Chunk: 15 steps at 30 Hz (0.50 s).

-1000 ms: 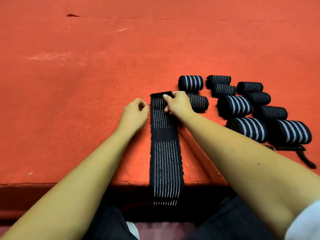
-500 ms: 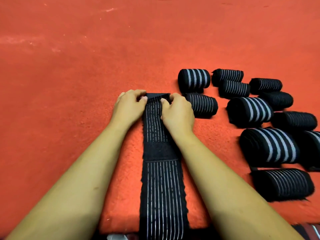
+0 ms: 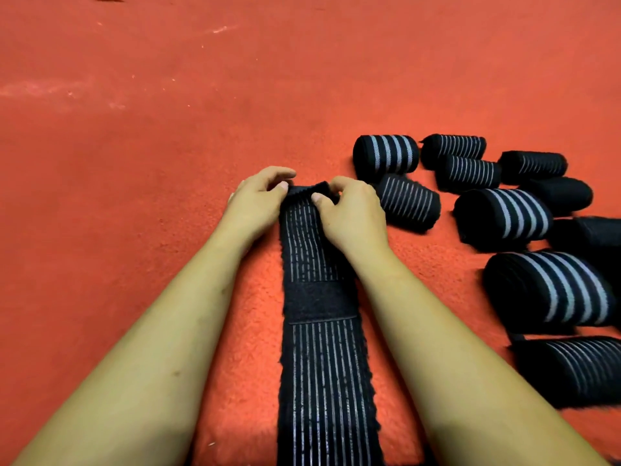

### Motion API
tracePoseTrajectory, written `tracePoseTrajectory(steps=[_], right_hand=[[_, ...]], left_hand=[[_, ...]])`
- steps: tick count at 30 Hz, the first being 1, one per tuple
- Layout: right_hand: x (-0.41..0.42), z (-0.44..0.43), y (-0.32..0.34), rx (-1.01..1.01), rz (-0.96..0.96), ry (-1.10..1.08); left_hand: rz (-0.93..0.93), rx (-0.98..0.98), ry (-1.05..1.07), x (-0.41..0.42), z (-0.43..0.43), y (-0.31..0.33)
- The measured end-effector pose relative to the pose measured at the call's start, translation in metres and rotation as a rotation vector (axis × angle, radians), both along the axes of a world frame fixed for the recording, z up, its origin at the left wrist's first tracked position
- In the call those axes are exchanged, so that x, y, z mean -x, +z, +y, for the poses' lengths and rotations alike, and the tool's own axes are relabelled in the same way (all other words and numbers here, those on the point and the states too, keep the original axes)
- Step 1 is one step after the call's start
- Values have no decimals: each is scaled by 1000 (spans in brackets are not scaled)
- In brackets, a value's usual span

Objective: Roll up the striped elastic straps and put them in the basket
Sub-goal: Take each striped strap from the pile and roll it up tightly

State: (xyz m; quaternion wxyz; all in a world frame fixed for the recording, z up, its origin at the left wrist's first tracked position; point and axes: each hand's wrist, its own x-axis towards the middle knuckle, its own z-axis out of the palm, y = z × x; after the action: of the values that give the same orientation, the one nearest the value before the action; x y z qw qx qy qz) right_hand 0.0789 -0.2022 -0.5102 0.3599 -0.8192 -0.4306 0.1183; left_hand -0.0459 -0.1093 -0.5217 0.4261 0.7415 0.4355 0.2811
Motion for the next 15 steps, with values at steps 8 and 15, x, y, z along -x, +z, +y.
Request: tracePoseTrajectory(steps=[8,15], right_hand=[[-3,3,8,-262,197,138],[-7,4,6,-323,396,193]], left_hand=[[-294,164,68,8,-3,14],[-447,313,101,12,-1,18]])
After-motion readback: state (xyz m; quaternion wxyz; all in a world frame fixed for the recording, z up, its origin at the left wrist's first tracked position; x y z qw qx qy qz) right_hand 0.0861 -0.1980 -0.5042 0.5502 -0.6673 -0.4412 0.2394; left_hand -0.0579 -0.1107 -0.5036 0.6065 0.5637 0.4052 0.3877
